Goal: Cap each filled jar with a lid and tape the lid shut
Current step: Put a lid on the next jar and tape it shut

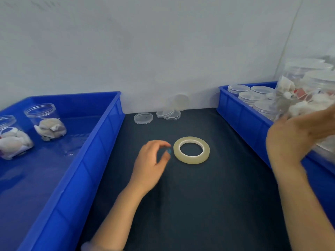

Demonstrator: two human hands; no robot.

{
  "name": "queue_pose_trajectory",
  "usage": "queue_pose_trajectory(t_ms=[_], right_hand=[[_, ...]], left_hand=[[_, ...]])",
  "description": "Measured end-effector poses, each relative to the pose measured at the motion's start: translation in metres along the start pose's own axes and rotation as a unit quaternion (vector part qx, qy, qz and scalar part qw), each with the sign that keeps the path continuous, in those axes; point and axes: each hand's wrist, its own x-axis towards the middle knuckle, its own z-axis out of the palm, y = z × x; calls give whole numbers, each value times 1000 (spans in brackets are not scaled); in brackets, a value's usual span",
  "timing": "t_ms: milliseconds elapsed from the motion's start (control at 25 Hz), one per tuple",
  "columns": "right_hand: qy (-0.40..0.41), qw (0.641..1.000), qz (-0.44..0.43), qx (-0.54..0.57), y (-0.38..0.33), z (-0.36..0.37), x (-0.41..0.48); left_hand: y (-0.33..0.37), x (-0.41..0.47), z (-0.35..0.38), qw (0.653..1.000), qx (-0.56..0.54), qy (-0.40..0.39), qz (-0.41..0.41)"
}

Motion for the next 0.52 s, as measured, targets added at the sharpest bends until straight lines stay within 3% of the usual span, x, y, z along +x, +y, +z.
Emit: queue_pose_trajectory(t_ms=[120, 200, 280, 360, 440, 520], right_hand=[[18, 977, -211, -3, -34, 13, -64], [-78, 903, -413, 91, -59, 23, -110], [-232, 799, -538, 134, -75, 32, -149], [-353, 713, -584, 163, -87, 35, -178], [-409, 652, -609, 193, -102, 37, -200], [-417, 629, -611, 241, -121, 35, -216]], left_hand=[[8, -12, 2, 970, 196, -141, 24], [25, -24, 0, 945, 279, -171, 28], [48, -45, -16, 901, 384, -203, -4], [67, -74, -47, 855, 443, -267, -20], [79, -103, -99, 849, 432, -300, 62], [86, -108, -157, 852, 444, -217, 175]])
